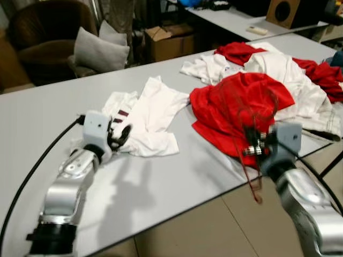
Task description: Hang hanger
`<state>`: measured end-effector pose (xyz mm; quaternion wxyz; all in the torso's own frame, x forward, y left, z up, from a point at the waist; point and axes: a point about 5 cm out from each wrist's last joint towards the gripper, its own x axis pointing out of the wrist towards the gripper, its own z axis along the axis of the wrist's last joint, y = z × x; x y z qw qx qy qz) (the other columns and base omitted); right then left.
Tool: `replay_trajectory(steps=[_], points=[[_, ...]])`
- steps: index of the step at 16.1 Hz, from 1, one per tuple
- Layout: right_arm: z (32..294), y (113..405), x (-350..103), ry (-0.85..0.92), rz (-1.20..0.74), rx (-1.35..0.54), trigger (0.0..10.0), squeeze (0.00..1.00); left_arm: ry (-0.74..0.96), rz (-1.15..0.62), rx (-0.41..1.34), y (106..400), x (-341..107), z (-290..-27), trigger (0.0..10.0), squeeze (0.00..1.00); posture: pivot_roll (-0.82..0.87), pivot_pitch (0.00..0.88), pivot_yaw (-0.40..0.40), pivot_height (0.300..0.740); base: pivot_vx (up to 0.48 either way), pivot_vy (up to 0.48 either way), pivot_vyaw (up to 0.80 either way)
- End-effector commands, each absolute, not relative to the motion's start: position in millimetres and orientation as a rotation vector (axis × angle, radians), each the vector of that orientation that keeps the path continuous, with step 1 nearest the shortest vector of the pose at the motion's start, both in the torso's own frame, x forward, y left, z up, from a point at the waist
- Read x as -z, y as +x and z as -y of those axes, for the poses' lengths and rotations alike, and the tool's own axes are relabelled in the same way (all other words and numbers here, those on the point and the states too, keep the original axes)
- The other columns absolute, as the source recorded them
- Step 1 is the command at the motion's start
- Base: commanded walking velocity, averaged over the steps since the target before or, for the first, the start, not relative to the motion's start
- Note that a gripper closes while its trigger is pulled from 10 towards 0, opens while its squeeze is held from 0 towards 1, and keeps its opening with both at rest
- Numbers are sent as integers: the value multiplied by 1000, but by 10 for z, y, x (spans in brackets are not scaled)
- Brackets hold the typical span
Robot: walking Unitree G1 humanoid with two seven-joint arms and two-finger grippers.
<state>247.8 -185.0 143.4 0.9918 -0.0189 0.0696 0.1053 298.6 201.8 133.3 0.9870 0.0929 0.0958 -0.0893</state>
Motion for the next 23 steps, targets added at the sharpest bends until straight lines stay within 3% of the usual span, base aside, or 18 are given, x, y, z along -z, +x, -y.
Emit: replay_trajectory(steps=[1,2,3,5,8,10,13,15,19,21,23], points=[[1793,2446,-1424,-28,-167,-277,10000,0,219,-242,114,2996,-1306,-2164,10000,1000,-43,0,45,740,0,0,0],[1799,2425,-1398,-35,-187,-292,10000,0,228,-274,83,2992,-1276,-2239,10000,976,-44,0,44,740,0,0,0],[1800,2417,-1391,-42,-193,-300,10000,0,237,-302,55,2989,-1244,-2301,10000,376,-43,0,42,740,0,0,0],[1794,2418,-1387,-38,-195,-303,10000,0,220,-376,59,2970,-1131,-2335,10000,0,-41,0,38,740,0,0,0],[1769,2426,-1373,-38,-204,-312,10000,0,248,-517,157,2918,-825,-2249,10000,0,-39,0,28,740,0,0,0],[1748,2424,-1376,-37,-205,-321,10000,0,213,-564,316,2857,-698,-2099,10000,0,-51,0,26,740,0,0,0],[1814,2421,-1386,-36,-206,-311,10000,0,81,-447,751,2637,-1042,-1794,10000,0,-48,0,11,740,0,0,0],[1867,2447,-1398,-46,-205,-301,10000,0,104,-387,900,2519,-1241,-1779,10000,0,-41,0,1,740,0,0,0],[1883,2491,-1382,-51,-228,-311,10000,0,146,-218,765,2738,-1557,-1967,10000,0,-29,0,-12,740,0,0,0],[1871,2458,-1269,-54,-323,-367,10000,0,241,-265,472,3122,-1482,-2170,10000,0,-23,0,-14,740,0,0,0],[1886,2454,-1261,-51,-327,-365,10000,0,168,-309,433,3256,-1392,-2129,10000,0,-28,0,-8,740,0,0,0]])
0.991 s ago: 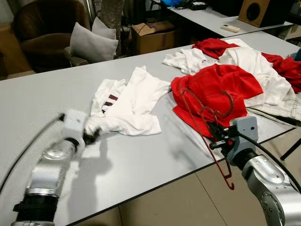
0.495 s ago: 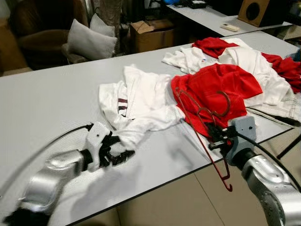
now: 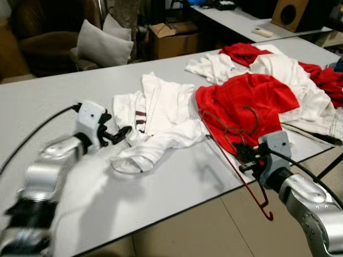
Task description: Hang hanger
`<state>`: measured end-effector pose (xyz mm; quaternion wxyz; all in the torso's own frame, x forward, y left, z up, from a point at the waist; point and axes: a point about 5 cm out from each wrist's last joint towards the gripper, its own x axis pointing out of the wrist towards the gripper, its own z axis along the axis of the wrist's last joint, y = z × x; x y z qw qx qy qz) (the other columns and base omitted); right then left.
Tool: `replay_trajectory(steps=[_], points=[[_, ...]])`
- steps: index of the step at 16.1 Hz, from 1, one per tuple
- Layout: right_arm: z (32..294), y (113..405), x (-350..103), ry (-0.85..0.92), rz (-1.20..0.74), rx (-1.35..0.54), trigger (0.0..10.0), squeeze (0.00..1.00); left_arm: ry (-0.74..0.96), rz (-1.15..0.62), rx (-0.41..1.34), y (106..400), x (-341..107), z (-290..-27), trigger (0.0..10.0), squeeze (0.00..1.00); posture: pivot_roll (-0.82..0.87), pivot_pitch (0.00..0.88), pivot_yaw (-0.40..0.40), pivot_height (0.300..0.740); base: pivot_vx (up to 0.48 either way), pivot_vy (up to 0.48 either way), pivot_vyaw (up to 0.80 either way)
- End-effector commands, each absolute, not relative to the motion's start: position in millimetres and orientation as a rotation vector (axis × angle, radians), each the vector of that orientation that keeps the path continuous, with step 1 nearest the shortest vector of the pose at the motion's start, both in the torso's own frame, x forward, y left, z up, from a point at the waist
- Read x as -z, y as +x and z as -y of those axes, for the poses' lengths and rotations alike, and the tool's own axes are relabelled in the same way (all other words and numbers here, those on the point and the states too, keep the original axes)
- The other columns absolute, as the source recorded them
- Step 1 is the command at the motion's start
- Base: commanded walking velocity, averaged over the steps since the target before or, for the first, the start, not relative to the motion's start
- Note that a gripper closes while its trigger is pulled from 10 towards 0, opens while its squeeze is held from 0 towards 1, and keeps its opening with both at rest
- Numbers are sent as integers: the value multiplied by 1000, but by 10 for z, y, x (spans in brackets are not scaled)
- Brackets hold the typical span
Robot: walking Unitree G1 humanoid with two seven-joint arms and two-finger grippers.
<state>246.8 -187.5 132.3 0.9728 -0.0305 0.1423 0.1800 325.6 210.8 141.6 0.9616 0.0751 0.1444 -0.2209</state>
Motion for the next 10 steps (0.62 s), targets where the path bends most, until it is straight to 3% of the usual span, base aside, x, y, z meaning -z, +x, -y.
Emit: replay_trajectory(steps=[1,5,6,7,8,9,10], points=[[1893,2446,-1265,-48,-327,-363,10000,0,120,-378,426,3318,-1281,-2079,10000,0,-37,0,1,740,0,0,0],[1908,2384,-1269,-27,-335,-354,10000,0,-257,-506,436,3438,-1079,-1881,10000,0,-62,0,25,740,0,0,0],[1900,2374,-1264,-27,-337,-356,10000,0,-232,-520,423,3446,-1028,-1873,10000,0,-63,0,25,740,0,0,0],[1889,2372,-1260,-24,-339,-358,10000,0,-245,-516,425,3458,-999,-1845,9216,0,-62,0,26,740,0,0,0],[1878,2374,-1257,-22,-341,-360,10000,0,-254,-511,425,3476,-993,-1826,6039,0,-61,0,27,740,0,0,0],[1862,2378,-1255,-23,-342,-363,10000,0,-249,-505,406,3501,-984,-1819,0,0,-60,0,27,740,0,0,0],[1851,2383,-1255,-22,-342,-364,10000,0,-237,-482,354,3535,-984,-1844,0,0,-60,0,28,740,0,0,0]])
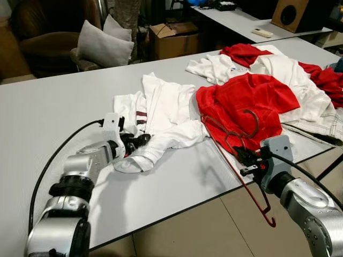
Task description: Hang hanger
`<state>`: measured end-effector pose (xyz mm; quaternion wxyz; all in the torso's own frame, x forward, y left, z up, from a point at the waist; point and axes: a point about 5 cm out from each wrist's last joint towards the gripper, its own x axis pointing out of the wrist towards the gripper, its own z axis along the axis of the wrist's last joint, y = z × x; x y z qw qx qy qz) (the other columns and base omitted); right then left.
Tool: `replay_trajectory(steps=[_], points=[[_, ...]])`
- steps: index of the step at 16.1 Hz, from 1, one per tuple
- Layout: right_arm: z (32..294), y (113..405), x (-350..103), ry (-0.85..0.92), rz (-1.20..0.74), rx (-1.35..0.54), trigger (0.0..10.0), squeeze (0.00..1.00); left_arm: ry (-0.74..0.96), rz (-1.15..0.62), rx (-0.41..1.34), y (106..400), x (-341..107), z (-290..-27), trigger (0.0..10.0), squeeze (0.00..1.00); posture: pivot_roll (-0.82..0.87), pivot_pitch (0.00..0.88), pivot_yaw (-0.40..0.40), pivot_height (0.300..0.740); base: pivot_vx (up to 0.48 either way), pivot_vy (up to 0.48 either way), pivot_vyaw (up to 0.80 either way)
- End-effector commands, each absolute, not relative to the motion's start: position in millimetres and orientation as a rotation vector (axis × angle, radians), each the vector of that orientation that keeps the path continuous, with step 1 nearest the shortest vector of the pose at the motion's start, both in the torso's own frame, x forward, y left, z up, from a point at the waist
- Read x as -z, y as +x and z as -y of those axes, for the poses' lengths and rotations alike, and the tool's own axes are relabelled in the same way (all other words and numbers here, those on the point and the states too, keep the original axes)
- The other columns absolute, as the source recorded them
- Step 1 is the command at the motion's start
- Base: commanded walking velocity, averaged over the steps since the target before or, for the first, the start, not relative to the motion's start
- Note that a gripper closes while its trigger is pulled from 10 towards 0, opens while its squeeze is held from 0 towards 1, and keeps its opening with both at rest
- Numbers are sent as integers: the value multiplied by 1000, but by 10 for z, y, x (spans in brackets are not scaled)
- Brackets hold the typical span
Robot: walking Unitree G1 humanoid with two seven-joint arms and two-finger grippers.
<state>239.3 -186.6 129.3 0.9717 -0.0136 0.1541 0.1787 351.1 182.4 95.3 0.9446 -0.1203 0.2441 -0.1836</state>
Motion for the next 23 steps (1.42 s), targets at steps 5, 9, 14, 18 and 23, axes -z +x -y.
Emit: replay_trajectory(steps=[5,9,14,18,23], points=[[1819,2342,-1221,-21,-349,-365,10000,0,-274,-380,299,3626,-1070,-1887,0,0,-64,0,47,740,0,0,0],[1829,2319,-1202,-27,-351,-356,10000,0,-294,-375,348,3594,-1047,-1857,0,0,-66,0,56,740,0,0,0],[1796,2331,-1196,-29,-347,-361,10000,0,-221,-387,349,3574,-993,-1854,0,0,-67,0,60,740,0,0,0],[1807,2326,-1201,-31,-343,-356,10000,0,-216,-359,328,3600,-1039,-1884,0,0,-71,0,64,740,0,0,0],[1808,2336,-1211,-24,-333,-346,10000,0,-166,-206,135,3698,-1367,-2345,0,0,-65,0,63,740,0,0,0]])
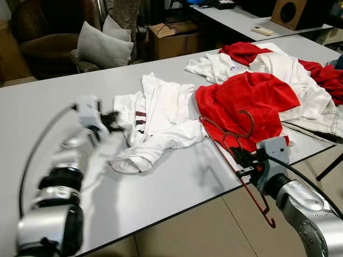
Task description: Hang hanger
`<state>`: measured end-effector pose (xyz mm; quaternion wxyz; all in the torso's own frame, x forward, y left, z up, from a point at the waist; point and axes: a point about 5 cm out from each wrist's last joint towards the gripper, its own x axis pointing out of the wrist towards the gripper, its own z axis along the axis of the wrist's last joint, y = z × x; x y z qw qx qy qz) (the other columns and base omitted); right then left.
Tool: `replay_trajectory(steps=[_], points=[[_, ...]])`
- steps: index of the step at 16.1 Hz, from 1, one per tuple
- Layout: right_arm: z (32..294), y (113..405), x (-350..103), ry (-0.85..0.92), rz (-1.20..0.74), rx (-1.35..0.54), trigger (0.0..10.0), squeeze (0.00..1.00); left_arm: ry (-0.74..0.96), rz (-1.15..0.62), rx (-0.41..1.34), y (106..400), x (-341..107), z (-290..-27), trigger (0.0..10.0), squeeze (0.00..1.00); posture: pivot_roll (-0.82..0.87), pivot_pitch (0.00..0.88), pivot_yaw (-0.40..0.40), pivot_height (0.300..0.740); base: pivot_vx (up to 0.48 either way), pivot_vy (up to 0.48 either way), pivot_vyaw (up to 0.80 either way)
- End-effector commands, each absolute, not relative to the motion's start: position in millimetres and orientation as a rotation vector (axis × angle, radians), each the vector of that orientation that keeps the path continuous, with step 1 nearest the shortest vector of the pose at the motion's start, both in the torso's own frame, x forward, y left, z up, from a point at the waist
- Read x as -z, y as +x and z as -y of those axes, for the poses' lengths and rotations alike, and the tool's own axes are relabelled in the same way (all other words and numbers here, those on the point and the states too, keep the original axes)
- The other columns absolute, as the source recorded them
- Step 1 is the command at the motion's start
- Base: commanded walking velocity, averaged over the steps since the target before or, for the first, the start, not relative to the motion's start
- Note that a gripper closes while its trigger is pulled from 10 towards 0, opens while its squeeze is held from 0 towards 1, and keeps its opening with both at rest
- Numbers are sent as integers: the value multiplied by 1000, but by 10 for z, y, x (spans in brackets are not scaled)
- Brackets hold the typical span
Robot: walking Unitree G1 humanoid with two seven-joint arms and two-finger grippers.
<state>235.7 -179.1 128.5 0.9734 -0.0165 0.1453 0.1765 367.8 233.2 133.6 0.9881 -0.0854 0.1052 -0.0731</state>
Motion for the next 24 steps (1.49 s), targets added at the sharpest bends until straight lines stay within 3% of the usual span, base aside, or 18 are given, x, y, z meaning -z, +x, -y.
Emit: replay_trajectory(steps=[1,2,3,4,5,9,18,20,22,23,24], points=[[1809,2338,-1214,-19,-330,-349,10000,0,-168,-203,147,3698,-1412,-2387,0,0,-65,0,63,740,0,0,0],[1809,2341,-1216,-14,-328,-351,10000,0,-167,-235,208,3691,-1412,-2345,0,0,-65,0,63,740,0,0,0],[1805,2343,-1217,-14,-326,-353,10000,0,-142,-306,285,3667,-1337,-2242,10000,0,-52,0,60,740,0,0,0],[1801,2345,-1217,-13,-326,-353,10000,0,-126,-339,313,3653,-1295,-2199,10000,0,-54,0,63,740,0,0,0],[1784,2359,-1233,-10,-317,-358,10000,0,-195,-340,310,3640,-1224,-2159,10000,1000,-61,0,72,740,0,0,0],[1795,2317,-1210,6,-324,-370,10000,0,-321,-386,350,3608,-1133,-2049,10000,1000,-69,0,86,740,0,0,0],[1848,2253,-1154,9,-340,-373,10000,0,-313,-435,415,3551,-959,-1837,10000,1000,-81,0,79,740,0,0,0],[1829,2252,-1156,9,-338,-381,10000,0,-175,-471,411,3523,-851,-1796,10000,0,-84,0,79,740,0,0,0],[1827,2248,-1158,9,-337,-383,10000,0,-154,-458,411,3524,-838,-1768,10000,0,-85,0,78,740,0,0,0],[1824,2244,-1158,9,-338,-386,10000,0,-177,-448,419,3532,-852,-1739,4667,0,-85,0,78,740,0,0,0],[1822,2245,-1158,9,-338,-387,10000,0,-189,-441,417,3539,-860,-1733,0,0,-84,0,77,740,0,0,0]])
